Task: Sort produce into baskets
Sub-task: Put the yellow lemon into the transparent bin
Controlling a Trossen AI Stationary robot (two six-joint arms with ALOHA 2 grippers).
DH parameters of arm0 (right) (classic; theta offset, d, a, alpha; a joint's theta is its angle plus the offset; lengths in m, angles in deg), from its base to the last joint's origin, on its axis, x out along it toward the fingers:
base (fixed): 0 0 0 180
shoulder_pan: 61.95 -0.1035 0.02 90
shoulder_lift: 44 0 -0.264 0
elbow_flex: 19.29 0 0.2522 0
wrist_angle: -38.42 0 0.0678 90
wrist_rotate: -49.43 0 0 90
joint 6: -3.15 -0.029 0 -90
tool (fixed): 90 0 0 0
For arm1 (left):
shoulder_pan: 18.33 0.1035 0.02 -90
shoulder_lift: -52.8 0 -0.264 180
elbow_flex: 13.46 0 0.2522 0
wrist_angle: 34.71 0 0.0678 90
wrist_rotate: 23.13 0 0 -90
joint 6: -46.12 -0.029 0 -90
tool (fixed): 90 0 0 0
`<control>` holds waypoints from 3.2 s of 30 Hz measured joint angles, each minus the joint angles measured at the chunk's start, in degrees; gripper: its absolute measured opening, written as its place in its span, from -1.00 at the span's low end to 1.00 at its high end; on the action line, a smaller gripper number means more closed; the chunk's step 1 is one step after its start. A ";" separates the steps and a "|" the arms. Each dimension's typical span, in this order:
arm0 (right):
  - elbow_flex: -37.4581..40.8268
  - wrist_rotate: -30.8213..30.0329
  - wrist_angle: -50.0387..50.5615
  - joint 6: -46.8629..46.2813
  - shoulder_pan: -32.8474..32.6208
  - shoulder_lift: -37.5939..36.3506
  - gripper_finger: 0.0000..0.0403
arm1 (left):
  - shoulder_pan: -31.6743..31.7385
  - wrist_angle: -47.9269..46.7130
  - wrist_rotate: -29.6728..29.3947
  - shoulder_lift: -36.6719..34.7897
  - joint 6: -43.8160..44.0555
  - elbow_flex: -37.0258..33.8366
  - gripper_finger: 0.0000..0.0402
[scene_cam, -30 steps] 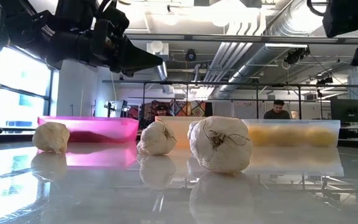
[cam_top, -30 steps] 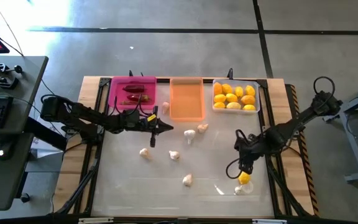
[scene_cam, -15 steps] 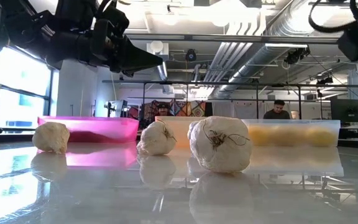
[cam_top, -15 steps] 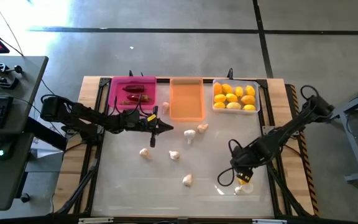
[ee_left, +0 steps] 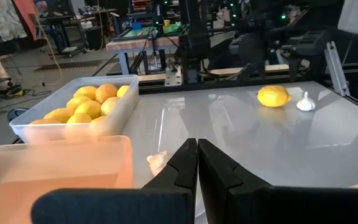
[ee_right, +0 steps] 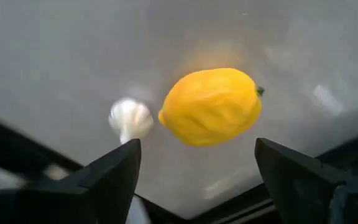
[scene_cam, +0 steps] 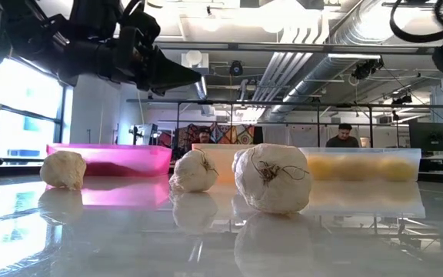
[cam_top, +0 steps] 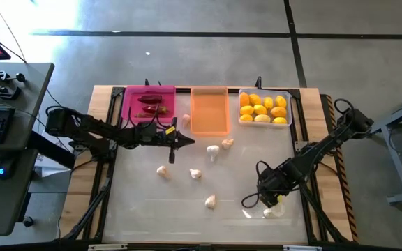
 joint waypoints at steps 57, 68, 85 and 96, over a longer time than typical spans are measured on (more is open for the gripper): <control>0.09 -2.15 6.22 14.00 6.40 10.10 -0.39 | 0.29 -0.42 -0.02 0.04 -1.52 0.02 -1.00; -2.04 -11.81 13.60 40.80 24.71 10.10 -0.39 | 0.25 -1.54 -0.04 0.04 0.02 0.01 -1.00; -18.77 -44.29 22.63 64.47 60.88 10.10 -0.39 | 0.29 -1.71 -0.07 0.04 -0.81 0.02 -1.00; -18.69 -38.48 12.75 70.63 77.34 10.10 -0.39 | 0.29 -2.19 -0.07 0.04 0.16 0.02 -1.00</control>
